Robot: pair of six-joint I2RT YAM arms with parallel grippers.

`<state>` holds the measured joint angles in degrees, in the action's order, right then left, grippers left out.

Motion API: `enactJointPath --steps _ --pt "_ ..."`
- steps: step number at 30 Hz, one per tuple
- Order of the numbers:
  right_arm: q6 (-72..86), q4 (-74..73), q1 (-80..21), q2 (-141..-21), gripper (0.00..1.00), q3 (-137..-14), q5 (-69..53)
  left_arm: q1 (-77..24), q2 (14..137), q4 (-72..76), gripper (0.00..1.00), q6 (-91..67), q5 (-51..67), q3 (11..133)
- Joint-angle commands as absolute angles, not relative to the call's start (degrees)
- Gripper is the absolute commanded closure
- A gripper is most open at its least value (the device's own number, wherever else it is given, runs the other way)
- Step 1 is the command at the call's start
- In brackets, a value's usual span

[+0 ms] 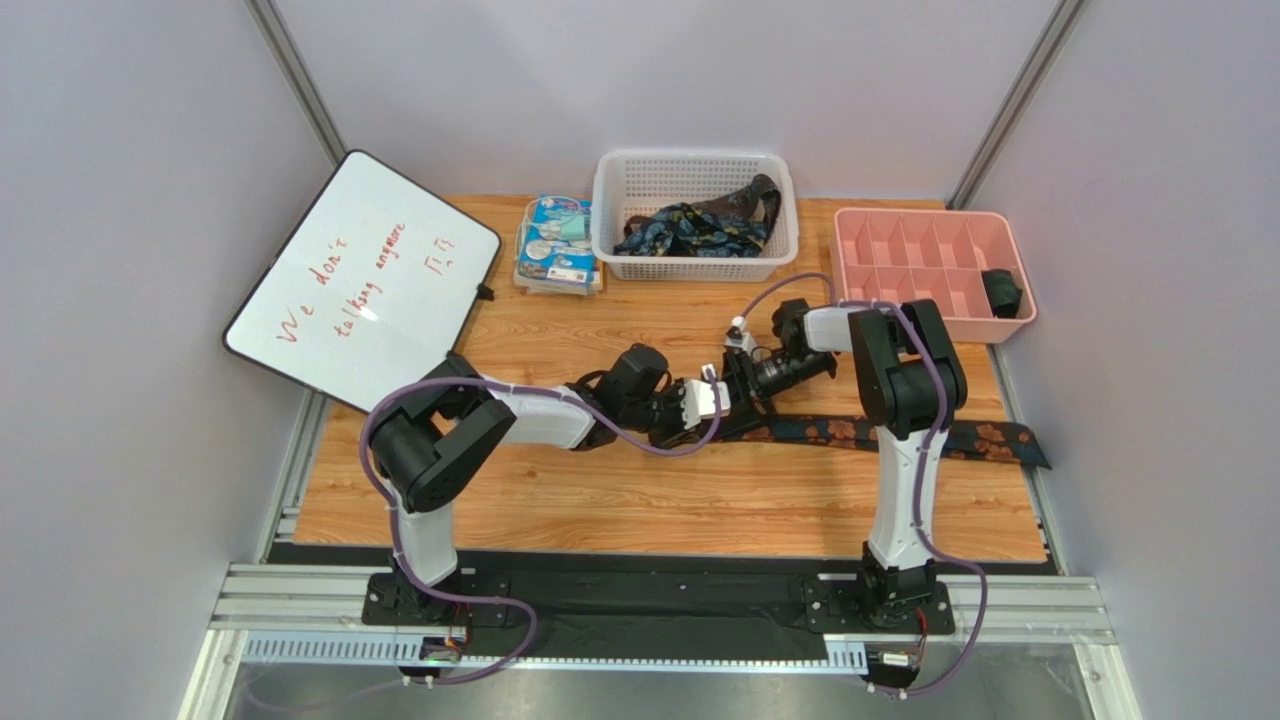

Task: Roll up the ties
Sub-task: Roll the tie at the center of the board.

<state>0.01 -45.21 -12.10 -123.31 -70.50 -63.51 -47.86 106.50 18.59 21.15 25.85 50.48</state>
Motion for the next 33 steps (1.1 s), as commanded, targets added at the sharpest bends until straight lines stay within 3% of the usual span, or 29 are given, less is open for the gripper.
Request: enactJointPath --steps 1,5,11,19,20,23,24,27,28,33 --pt "1.1 -47.5 -10.4 -117.9 0.48 -69.7 -57.9 -50.4 105.6 -5.0 0.76 27.2 20.8 54.5" --pt "2.3 -46.7 -10.9 -116.0 0.46 -68.3 -59.6 -51.5 107.1 -12.2 0.73 25.7 17.8 58.8" --pt "6.1 -41.1 -14.5 -117.8 0.54 -65.6 -61.9 -52.9 109.5 -19.0 0.68 23.3 15.2 64.0" --pt "11.0 -33.6 -16.7 -119.3 0.57 -66.1 -62.1 -53.3 110.3 -21.6 0.67 23.6 15.8 65.7" --pt "11.4 -33.5 -17.0 -118.9 0.60 -65.9 -62.0 -53.3 110.3 -21.7 0.67 23.6 16.2 65.6" --pt "11.8 -32.6 -17.2 -118.8 0.82 -65.1 -61.4 -53.3 110.3 -21.8 0.66 23.6 16.4 65.4" --pt "11.7 -32.7 -17.1 -119.3 0.96 -64.6 -61.2 -53.3 110.0 -21.7 0.66 23.5 16.6 65.2" --pt "10.2 -34.2 -16.5 -120.7 1.00 -63.5 -58.8 -52.4 108.5 -19.7 0.56 22.0 17.1 63.4" --pt "9.7 -35.3 -16.3 -121.0 1.00 -63.2 -57.3 -51.9 107.8 -19.2 0.48 20.7 17.5 62.8" --pt "7.6 -38.1 -14.0 -123.6 1.00 -63.3 -53.4 -47.8 99.9 -5.0 0.32 15.0 23.6 53.3"
